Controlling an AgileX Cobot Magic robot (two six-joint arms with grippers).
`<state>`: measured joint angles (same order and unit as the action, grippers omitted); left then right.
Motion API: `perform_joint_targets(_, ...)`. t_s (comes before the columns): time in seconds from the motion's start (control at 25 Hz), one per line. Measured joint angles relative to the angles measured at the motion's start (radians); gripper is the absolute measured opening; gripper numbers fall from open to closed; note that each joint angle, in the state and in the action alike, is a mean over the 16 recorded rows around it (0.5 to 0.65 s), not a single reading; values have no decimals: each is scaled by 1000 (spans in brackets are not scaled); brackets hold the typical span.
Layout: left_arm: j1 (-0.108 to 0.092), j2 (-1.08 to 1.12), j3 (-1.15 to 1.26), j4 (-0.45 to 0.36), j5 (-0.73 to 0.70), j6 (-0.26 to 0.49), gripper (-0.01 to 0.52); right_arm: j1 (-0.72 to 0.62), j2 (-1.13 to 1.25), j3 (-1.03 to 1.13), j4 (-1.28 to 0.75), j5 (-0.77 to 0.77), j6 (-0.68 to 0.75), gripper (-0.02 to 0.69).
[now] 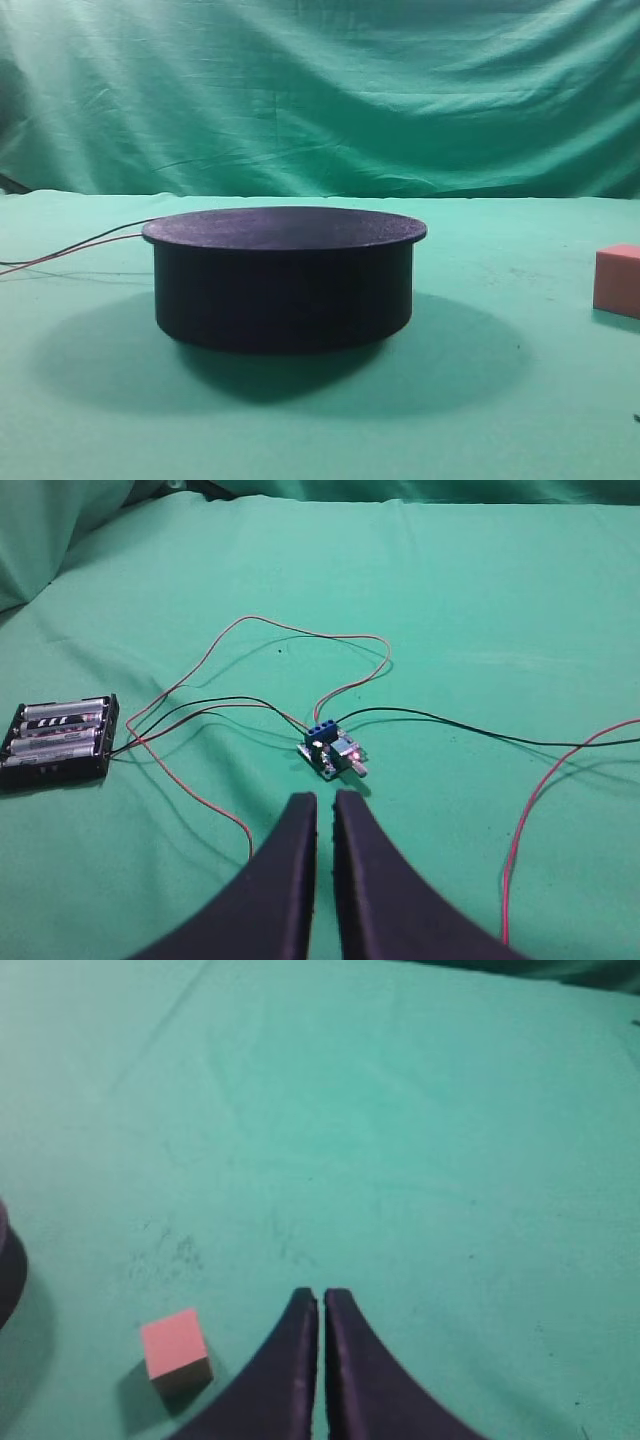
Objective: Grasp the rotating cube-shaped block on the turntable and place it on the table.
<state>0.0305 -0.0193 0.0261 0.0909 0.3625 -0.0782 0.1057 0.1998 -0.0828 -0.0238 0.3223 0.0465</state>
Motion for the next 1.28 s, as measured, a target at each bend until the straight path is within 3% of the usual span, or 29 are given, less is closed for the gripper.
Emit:
perform_joint_targets(0.44, 0, 0, 0, 0, 0, 0, 0, -49, -197, 110, 46, 28, -5, 0)
perform_joint_targets(1.28, 0, 0, 0, 0, 0, 0, 0, -49, -209, 111, 47, 49, -16, 0)
